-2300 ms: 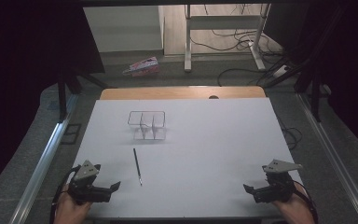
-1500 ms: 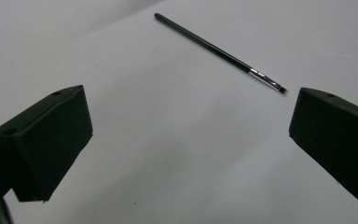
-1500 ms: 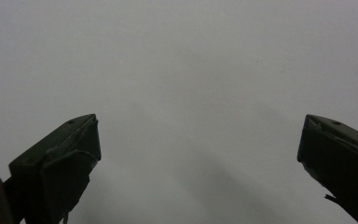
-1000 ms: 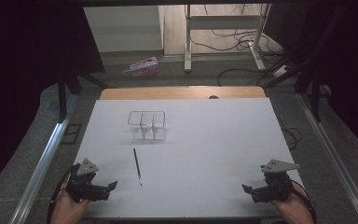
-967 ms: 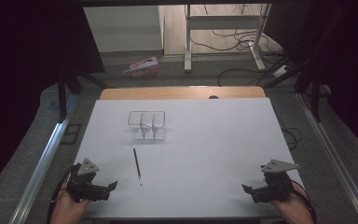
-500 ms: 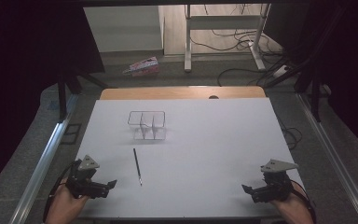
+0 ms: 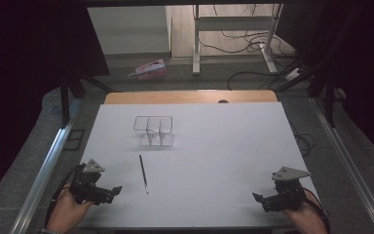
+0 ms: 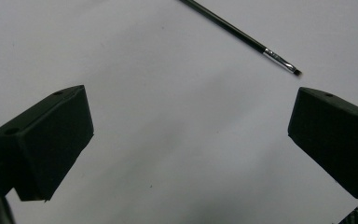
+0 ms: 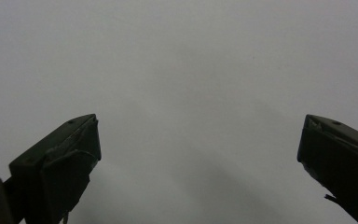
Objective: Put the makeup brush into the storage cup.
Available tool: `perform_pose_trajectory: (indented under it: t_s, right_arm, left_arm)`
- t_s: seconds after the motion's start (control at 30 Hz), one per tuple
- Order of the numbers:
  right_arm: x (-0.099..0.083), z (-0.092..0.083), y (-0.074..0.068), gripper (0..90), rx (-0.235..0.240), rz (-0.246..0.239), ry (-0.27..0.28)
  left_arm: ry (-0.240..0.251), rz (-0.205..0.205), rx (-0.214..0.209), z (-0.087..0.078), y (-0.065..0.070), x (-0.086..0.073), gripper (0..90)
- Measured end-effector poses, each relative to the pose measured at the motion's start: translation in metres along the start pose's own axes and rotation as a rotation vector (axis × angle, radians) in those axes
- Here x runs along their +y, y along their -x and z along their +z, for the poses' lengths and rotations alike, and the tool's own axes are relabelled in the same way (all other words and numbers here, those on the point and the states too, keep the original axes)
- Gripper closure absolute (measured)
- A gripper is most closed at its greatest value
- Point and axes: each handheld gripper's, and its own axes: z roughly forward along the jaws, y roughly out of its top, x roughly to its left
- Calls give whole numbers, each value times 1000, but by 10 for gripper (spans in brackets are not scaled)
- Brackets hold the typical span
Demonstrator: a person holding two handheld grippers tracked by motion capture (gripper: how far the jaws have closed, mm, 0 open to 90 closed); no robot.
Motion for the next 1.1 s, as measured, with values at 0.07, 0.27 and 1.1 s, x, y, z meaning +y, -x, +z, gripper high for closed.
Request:
perform_pose_trajectory:
  t_s: [0.07,0.27,1.1]
  right_arm:
    - [0,0,-1,0,-7,-6,-2]
    - [0,1,-2,0,-17,-15,-9]
    - [0,3,-2,0,-7,-9,-31]
  left_arm:
    - [2,0,3,1,0,5,6]
    - [14,-8,-1,5,2,17,6]
    - [-30,72,-21,35,22,70,32]
